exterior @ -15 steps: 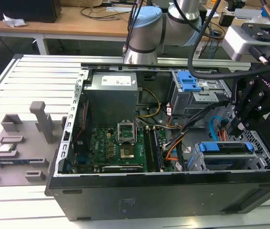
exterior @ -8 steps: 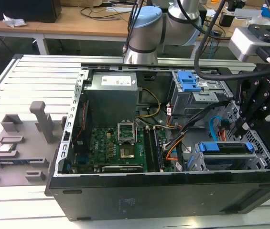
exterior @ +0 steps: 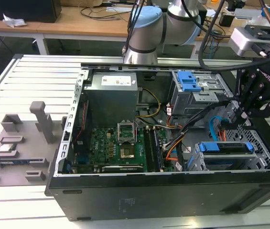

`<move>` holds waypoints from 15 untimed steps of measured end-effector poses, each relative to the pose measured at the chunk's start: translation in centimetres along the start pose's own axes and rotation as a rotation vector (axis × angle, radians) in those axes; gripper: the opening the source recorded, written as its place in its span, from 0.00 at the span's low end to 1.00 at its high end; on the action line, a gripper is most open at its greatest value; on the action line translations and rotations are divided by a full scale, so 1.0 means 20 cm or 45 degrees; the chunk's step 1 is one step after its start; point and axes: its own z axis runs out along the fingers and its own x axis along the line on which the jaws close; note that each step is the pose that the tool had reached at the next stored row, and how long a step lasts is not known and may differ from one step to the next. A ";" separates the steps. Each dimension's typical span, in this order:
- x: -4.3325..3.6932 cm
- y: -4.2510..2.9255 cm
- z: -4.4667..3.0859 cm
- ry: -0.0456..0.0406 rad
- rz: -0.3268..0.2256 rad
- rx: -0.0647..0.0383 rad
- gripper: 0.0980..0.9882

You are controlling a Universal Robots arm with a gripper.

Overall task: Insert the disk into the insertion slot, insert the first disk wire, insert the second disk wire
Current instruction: 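Insert the first disk wire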

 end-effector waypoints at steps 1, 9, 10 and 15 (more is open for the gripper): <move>-0.004 -0.001 0.005 0.000 0.000 0.000 0.01; -0.007 -0.001 0.009 0.000 0.000 0.000 0.15; -0.007 -0.001 0.009 0.000 0.000 0.000 0.15; -0.014 0.010 0.055 0.026 0.001 0.000 0.23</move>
